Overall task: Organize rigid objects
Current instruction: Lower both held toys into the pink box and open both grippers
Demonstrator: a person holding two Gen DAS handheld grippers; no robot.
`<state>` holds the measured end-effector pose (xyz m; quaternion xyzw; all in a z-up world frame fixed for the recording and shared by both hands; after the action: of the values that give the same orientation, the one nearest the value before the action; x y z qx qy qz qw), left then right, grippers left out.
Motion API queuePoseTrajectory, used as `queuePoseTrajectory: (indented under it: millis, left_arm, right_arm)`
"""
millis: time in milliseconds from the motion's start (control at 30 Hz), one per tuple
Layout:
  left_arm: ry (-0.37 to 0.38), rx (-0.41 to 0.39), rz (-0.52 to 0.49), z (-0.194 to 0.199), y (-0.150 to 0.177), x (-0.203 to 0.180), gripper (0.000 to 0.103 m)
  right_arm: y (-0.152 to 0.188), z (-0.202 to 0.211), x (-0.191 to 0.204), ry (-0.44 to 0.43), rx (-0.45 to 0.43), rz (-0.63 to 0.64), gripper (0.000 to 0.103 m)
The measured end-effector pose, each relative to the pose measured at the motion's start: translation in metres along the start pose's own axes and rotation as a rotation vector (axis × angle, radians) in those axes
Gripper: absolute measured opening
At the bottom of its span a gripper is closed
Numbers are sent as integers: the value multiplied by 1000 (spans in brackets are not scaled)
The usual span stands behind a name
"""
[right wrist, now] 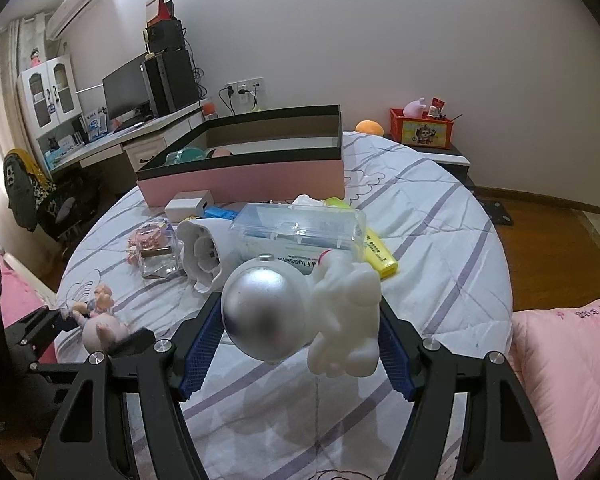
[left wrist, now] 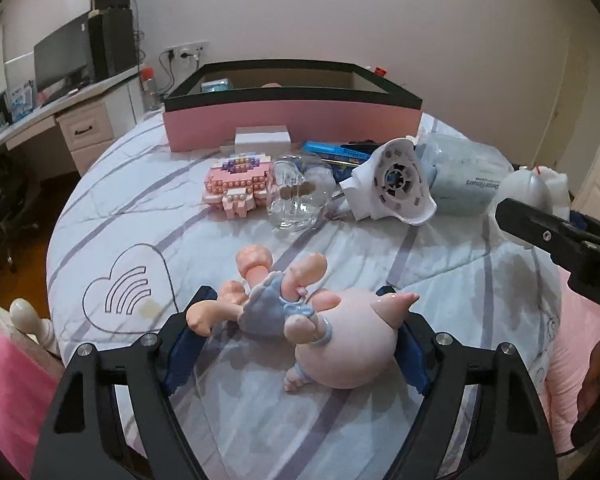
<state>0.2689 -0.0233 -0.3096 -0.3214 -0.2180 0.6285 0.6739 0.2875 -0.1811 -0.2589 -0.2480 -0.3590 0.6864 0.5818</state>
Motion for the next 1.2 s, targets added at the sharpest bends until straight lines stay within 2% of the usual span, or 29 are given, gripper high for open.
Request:
queuePoseTrajectory:
  millis: [167, 367, 567, 733, 833, 933, 1000, 1033, 1200]
  left_arm:
    - [17, -13, -5, 6, -12, -4, 82]
    - [32, -85, -20, 22, -51, -10, 82]
    - [13, -179, -45, 33, -115, -5, 82]
    - [-3, -198, -54, 13, -176, 7, 82]
    - [-13, -170, -50, -14, -209, 18, 82]
    - [-65, -139, -51, -46, -241, 32, 82]
    - [-56, -90, -36, -72, -255, 40, 82]
    - [-48, -67, -26, -83, -259, 43, 82]
    - [-99, 47, -26, -144, -273, 58, 82]
  right_arm:
    - [-7, 2, 3, -4, -14, 9, 72]
    - [-30, 7, 6, 1, -49, 39, 72]
    - [-79, 5, 9, -13, -93, 78, 72]
    - [-133, -13, 14, -25, -110, 125, 72]
    - [-166, -43, 15, -19, -85, 156, 72]
    - [-187, -76, 15, -11, -48, 169, 72]
    - [-198, -103, 14, -4, -12, 171, 72]
    - [-199, -113, 14, -3, 7, 175, 72]
    - [-200, -174, 8, -10, 124, 162, 72]
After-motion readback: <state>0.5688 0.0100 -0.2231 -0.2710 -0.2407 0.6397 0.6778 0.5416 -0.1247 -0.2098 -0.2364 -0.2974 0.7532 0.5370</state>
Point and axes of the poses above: each gripper's, at about its wrist camera, not at the fingertips, and z roughly against the way its jaws point, x to its left, y to its underside, the point moved 10 cm from there along -z, roughly the way its jaws point, and after that the axes turned 5 degrees about z, right-handed, at the moved point
